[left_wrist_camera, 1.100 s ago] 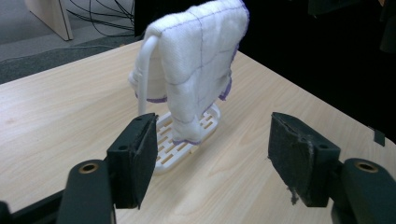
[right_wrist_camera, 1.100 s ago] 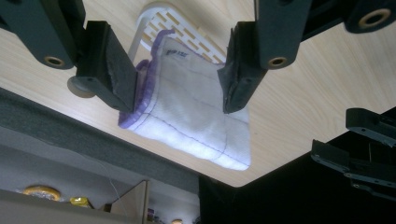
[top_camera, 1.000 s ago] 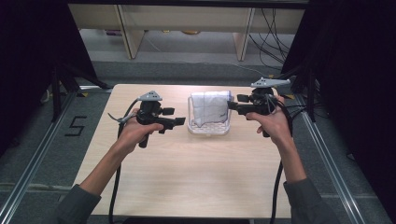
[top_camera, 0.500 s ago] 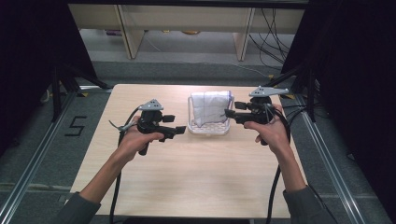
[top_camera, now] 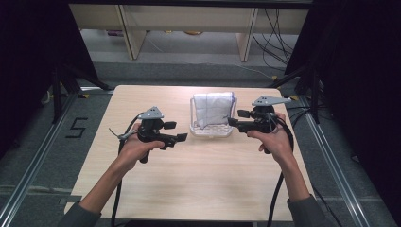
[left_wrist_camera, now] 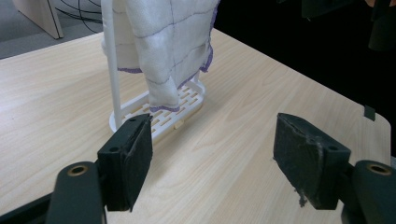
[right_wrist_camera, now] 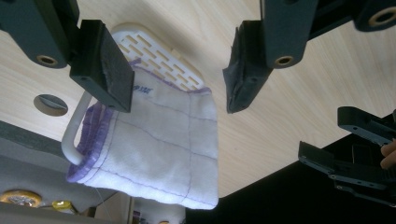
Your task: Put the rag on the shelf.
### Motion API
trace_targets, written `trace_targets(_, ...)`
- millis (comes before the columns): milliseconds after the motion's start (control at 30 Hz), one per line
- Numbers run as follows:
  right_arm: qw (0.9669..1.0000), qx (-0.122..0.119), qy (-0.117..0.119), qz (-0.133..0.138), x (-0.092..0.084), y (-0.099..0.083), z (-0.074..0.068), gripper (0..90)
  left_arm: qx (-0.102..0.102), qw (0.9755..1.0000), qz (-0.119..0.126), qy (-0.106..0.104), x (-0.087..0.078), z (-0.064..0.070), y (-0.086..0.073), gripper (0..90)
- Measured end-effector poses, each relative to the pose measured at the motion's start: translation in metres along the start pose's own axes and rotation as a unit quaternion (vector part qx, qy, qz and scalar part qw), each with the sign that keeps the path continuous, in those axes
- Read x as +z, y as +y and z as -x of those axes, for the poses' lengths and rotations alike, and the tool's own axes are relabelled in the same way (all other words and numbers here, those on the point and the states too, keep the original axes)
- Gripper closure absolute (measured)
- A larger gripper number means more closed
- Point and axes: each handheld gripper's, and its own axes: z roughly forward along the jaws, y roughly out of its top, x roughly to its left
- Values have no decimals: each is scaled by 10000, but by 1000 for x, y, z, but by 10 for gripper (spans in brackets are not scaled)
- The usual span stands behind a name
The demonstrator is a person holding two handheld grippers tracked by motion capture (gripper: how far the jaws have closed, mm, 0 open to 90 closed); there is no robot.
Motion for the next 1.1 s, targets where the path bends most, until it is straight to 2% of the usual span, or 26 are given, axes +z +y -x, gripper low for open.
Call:
trace_targets(100, 10000, -61, 27, -56, 0, -2, -2, 415, 69, 10000, -70, 7, 0, 2, -3, 275)
trace_targets(133, 10000, -87, 10, -3, 1, -3, -2, 413, 78, 9999, -90, -3, 0, 3, -5, 274)
trace_targets(167, 10000, -24, 22, -75, 0, -5, -4, 408, 96, 9999, -76, 25, 0, 4, -6, 270)
trace_targets(233, 9999, -58, 37, -104, 1, -6, -5, 398, 99, 9999, -87, -23, 0, 5, -8, 268)
trace_targets(267, 10000, -18, 61, -65, 2, -7, -5, 397, 109, 9999, -115, 24, -1, 7, -9, 267)
trace_targets(300, 9999, 37, 32, -135, 0, -7, -7, 395, 125, 9999, -91, -35, -1, 6, -11, 266)
trace_targets(333, 9999, -121, 46, -82, 1, -8, -6, 393, 95, 9999, -88, 17, -1, 8, -12, 265)
trace_targets(367, 9998, -110, 110, -81, 2, -9, -7, 392, 91, 9999, -85, -9, -1, 8, -13, 265)
trace_targets(400, 9998, -145, 54, -125, 1, -8, -7, 390, 91, 9999, -134, 35, -2, 9, -14, 264)
trace_targets(467, 9999, -30, 94, -114, 2, -10, -10, 389, 94, 9998, -147, 7, -1, 10, -17, 263)
trace_targets(533, 9998, -144, 70, -147, 2, -12, -12, 387, 94, 9998, -165, -7, -1, 9, -19, 262)
trace_targets(567, 9999, -32, 84, -123, 3, -13, -15, 385, 87, 9998, -146, 60, -1, 10, -20, 262)
trace_targets(600, 9997, -188, 62, -174, 2, -13, -14, 384, 81, 9998, -174, 27, -1, 10, -20, 262)
trace_targets(633, 9998, -95, 80, -166, 3, -14, -16, 384, 93, 9998, -200, 36, -2, 10, -21, 260)
trace_targets(700, 9996, -147, 80, -212, 3, -16, -17, 382, 92, 9997, -207, 12, -2, 10, -23, 260)
trace_targets(733, 9997, -80, 82, -207, 4, -17, -19, 381, 103, 9997, -232, 53, -2, 11, -23, 260)
trace_targets(767, 9995, -215, 86, -225, 4, -18, -17, 381, 89, 9998, -184, 87, -2, 11, -24, 260)
trace_targets(800, 9996, -115, 63, -239, 4, -20, -18, 380, 83, 9997, -206, 46, -2, 11, -25, 260)
trace_targets(833, 9993, -245, 87, -254, 5, -20, -17, 380, 85, 9997, -216, 47, -2, 11, -25, 260)
trace_targets(867, 9996, -83, 84, -263, 5, -22, -20, 380, 88, 9997, -190, 85, -2, 12, -26, 260)
trace_targets(900, 9993, -219, 37, -290, 4, -23, -19, 380, 105, 9997, -197, 28, -1, 11, -27, 260)
trace_targets(933, 9994, -80, 102, -336, 4, -23, -21, 380, 108, 9997, -216, 35, -2, 11, -27, 260)
trace_targets(967, 9995, -97, 118, -285, 5, -25, -21, 379, 79, 9997, -218, 94, -1, 12, -29, 260)
trace_targets(1100, 9993, -155, 82, -342, 4, -27, -23, 378, 104, 9996, -269, 59, -2, 12, -31, 260)
